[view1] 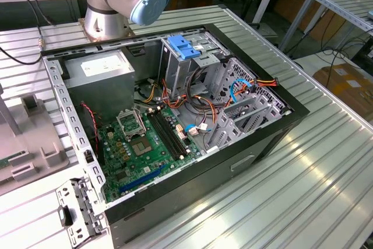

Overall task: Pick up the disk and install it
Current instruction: 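Pick up the disk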

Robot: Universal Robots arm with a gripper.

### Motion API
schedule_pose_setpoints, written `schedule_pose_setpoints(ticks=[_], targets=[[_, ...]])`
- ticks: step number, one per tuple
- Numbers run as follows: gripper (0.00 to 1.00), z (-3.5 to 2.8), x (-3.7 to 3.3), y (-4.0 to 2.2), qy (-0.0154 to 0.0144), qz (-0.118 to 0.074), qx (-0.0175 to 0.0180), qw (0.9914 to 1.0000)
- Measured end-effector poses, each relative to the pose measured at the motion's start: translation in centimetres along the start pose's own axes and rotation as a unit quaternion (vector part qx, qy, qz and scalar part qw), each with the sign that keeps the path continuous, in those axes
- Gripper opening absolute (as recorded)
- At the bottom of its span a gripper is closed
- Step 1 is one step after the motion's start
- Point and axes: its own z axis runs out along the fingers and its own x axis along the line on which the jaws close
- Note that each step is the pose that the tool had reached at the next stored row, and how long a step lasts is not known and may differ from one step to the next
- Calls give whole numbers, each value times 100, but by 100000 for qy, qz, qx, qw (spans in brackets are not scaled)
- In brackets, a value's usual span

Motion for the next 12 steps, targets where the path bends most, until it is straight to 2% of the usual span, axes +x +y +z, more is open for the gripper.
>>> schedule_pose_setpoints(ticks=[12], targets=[[37,-75,-3,3,-1,-1,1,100000]])
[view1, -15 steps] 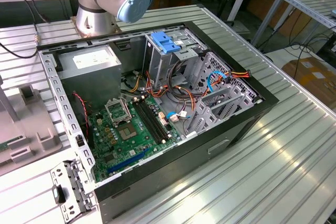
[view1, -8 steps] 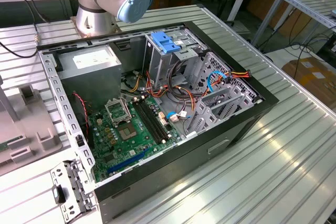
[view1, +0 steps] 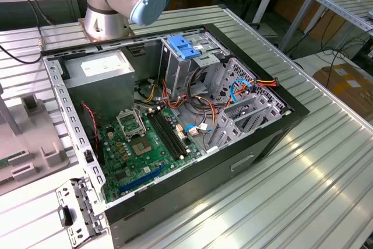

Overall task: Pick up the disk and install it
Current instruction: 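Pick up the disk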

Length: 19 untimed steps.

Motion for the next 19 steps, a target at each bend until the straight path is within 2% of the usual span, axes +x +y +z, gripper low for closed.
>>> schedule_pose_setpoints(ticks=[19], targets=[[37,-96,-3,4,1,-5,-3,100000]])
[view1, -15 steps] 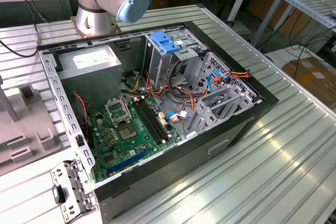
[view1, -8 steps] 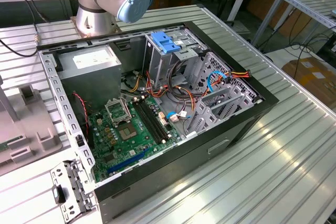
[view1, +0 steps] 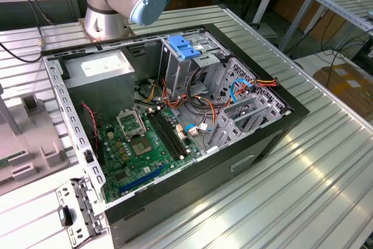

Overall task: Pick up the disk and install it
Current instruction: 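Pick up the disk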

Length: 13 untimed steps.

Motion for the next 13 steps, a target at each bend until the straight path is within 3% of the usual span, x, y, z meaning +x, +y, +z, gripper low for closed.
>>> schedule_pose_setpoints(ticks=[13], targets=[[37,-74,-3,3,1,4,-4,100000]])
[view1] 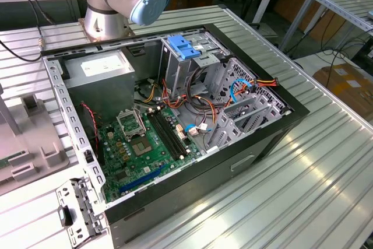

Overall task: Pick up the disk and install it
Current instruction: 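Pick up the disk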

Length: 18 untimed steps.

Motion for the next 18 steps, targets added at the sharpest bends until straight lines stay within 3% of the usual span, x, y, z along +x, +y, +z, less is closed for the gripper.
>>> schedule_pose_setpoints(ticks=[18], targets=[[37,-122,-6,5,0,1,2,100000]])
